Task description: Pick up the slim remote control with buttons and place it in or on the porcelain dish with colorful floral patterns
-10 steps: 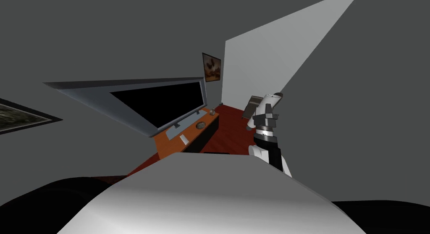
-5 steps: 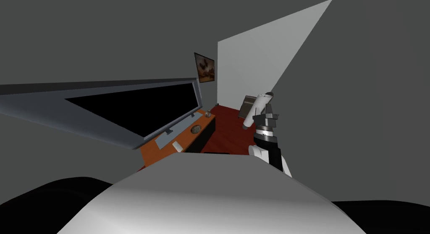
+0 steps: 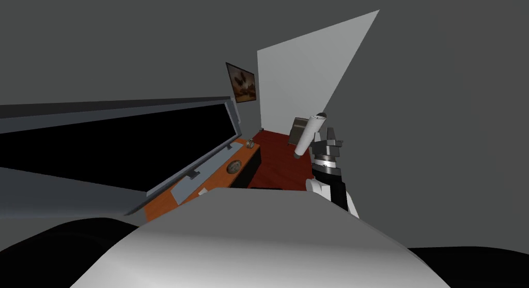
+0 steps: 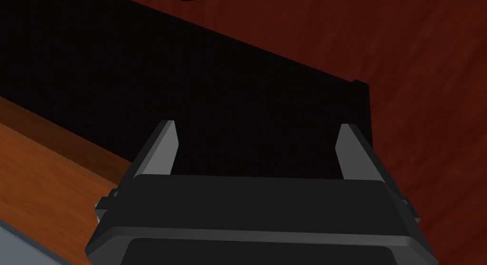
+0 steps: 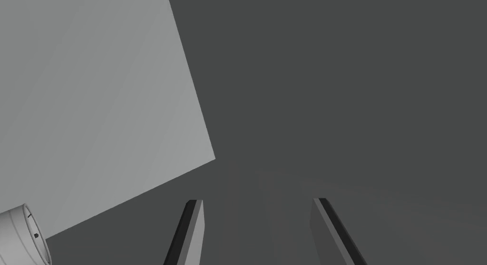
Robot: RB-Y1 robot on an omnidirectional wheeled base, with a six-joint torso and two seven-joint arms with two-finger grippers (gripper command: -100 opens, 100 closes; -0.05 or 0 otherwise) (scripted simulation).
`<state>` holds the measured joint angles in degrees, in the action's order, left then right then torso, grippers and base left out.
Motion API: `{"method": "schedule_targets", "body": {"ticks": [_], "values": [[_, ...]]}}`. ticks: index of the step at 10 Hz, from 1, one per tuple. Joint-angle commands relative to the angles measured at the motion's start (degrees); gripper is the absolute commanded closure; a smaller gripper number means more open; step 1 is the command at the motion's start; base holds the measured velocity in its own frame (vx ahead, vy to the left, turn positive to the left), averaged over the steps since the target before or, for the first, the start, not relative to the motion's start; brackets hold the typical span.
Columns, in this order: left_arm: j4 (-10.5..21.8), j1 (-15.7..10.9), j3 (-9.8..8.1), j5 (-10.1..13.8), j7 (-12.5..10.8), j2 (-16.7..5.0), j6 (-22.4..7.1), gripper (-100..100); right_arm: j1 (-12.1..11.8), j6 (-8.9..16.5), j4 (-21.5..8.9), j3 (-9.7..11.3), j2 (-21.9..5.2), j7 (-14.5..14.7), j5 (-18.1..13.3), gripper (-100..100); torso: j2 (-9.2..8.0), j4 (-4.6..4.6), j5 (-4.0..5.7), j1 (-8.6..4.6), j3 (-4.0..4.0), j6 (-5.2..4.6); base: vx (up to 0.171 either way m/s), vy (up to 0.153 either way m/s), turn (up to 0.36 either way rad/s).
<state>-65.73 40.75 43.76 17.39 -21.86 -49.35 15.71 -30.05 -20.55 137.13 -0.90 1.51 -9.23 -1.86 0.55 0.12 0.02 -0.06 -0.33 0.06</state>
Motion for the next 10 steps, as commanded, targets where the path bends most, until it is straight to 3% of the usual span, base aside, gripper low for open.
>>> {"method": "schedule_targets", "body": {"ticks": [1,3,6,8,10], "values": [[1.9,-0.5,0.81,0.0,0.1,0.5,0.4,-100,0.0,0.0,0.0,0.0,0.0,0.0,0.0,0,0.0,0.0,0.0,0.0,0.0,0.0,0.045,0.009,0.014],[6.4,-1.6,5.15,1.0,-1.3,-2.1,1.4,-100,0.0,0.0,0.0,0.0,0.0,0.0,0.0,0,-0.28,-0.08,0.01,-0.05,0.17,-0.05,0.104,-0.002,-0.246],[13.7,-3.6,11.25,2.3,-3.2,-5.4,3.2,-100,0.0,0.0,0.0,0.0,0.0,0.0,0.0,0,0.24,0.03,-0.03,0.2,-0.12,-0.06,0.212,0.056,-0.234],[14.3,-3.6,11.25,2.3,-3.2,-5.4,3.2,-100,0.0,0.0,0.0,0.0,0.0,0.0,0.0,0,0.04,0.01,-0.02,0.07,-0.03,0.02,0.087,0.028,-0.014],[18.1,-5.2,14.67,2.9,-4.3,-6.7,4.5,-100,0.0,0.0,0.0,0.0,0.0,0.0,0.0,0,-0.35,-0.09,0.02,-0.06,0.21,-0.01,0.078,0.026,-0.145]]}}
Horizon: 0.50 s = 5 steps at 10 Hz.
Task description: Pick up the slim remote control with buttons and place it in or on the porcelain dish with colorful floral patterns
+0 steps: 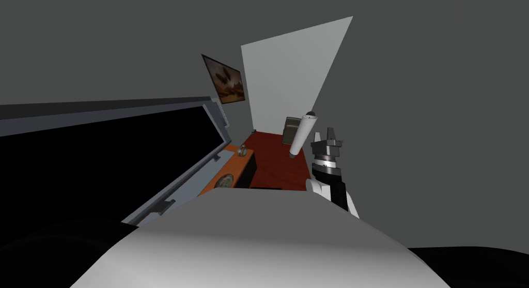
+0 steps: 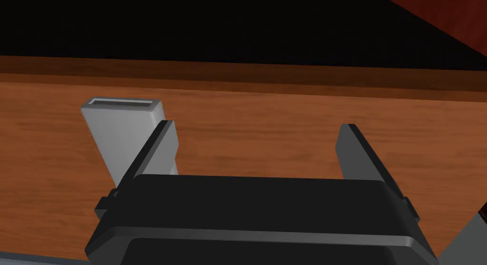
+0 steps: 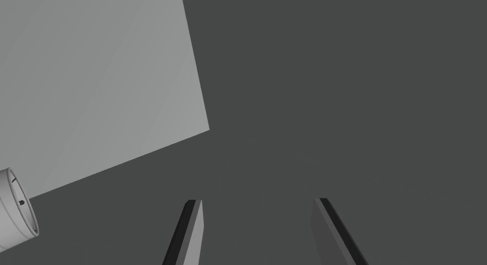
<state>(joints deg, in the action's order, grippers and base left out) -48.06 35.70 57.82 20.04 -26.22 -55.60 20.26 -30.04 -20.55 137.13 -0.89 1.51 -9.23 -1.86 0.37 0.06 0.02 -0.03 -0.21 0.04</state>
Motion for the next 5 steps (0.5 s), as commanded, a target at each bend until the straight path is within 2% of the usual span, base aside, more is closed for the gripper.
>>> {"method": "schedule_targets", "body": {"ticks": [1,2,5], "values": [[2.0,-1.0,2.12,0.5,-0.4,-0.9,0.5,-100,0.0,0.0,0.0,0.0,0.0,0.0,0.0,0,0.0,0.0,0.0,0.0,0.0,0.0,0.186,0.075,-0.186],[3.4,-1.9,3.47,0.6,-0.8,-1.1,1.0,-100,0.0,0.0,0.0,0.0,0.0,0.0,0.0,0,0.25,0.05,-0.03,0.12,-0.14,-0.01,0.182,0.072,-0.139],[6.0,-4.6,6.77,0.9,-1.7,-0.7,2.0,-100,0.0,0.0,0.0,0.0,0.0,0.0,0.0,0,0.17,0.04,-0.02,0.03,-0.11,0.02,0.123,0.055,-0.103]]}}
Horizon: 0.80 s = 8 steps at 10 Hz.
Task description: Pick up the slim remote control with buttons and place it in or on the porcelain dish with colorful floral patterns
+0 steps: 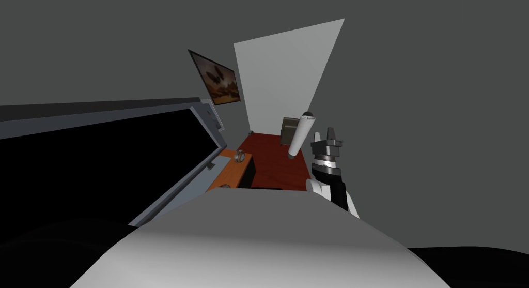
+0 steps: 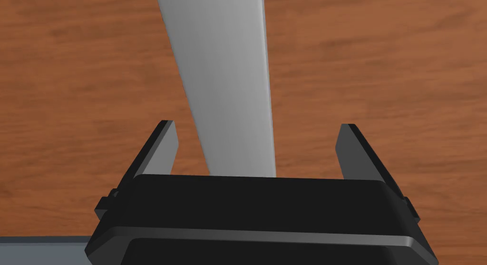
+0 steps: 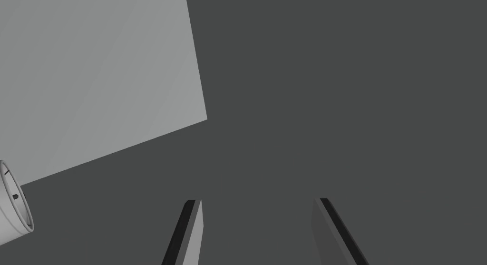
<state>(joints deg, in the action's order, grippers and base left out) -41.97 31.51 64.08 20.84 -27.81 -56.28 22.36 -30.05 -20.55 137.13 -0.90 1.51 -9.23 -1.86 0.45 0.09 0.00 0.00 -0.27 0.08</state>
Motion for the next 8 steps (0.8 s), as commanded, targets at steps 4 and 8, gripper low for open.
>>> {"method": "schedule_targets", "body": {"ticks": [4,8], "values": [[1.6,-1.4,0.64,-0.6,0.2,2.5,-0.5,-100,0.0,0.0,0.0,0.0,0.0,0.0,0.0,0,-0.4,-0.08,0.04,-0.21,0.23,0.03,0.022,0.033,-0.017],[2.8,-2.0,-0.39,-1.5,0.8,5.2,-1.6,-100,0.0,0.0,0.0,0.0,0.0,0.0,0.0,0,-0.54,-0.12,0.04,-0.19,0.31,0.02,-0.014,0.022,-0.046]]}}
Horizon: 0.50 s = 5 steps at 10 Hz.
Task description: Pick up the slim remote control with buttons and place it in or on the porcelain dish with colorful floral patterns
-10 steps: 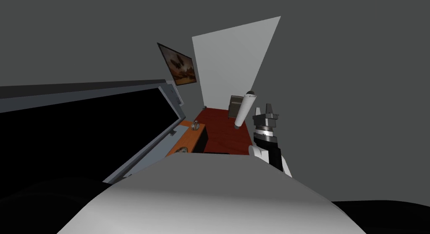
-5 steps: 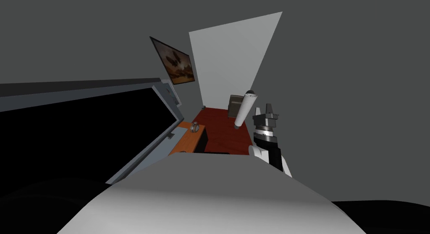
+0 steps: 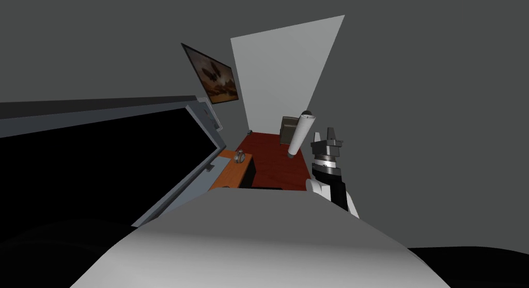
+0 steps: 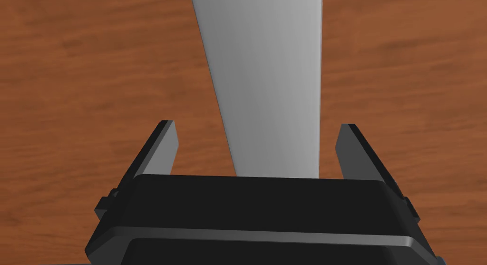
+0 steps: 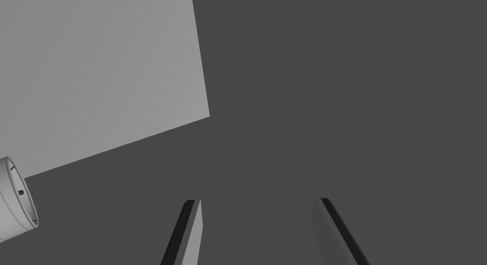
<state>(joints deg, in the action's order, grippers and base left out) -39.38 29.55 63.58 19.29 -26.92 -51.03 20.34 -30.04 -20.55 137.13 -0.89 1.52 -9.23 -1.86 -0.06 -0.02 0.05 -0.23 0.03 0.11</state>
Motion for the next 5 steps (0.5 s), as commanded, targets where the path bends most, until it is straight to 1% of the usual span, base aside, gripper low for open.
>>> {"method": "schedule_targets", "body": {"ticks": [1,5], "values": [[0.0,0.0,0.0,0.0,0.0,0.0,0.0,100,0.0,0.0,0.0,0.0,0.0,0.0,0.0,0,0.0,0.0,0.0,0.0,0.0,0.0,0.0,0.0,0.0],[0.0,0.0,0.01,0.0,-0.1,0.0,0.0,100,0.0,0.0,0.0,0.0,0.0,0.0,0.0,0,0.05,-0.01,0.01,-0.05,-0.02,-0.05,0.0,0.0,0.0]]}}
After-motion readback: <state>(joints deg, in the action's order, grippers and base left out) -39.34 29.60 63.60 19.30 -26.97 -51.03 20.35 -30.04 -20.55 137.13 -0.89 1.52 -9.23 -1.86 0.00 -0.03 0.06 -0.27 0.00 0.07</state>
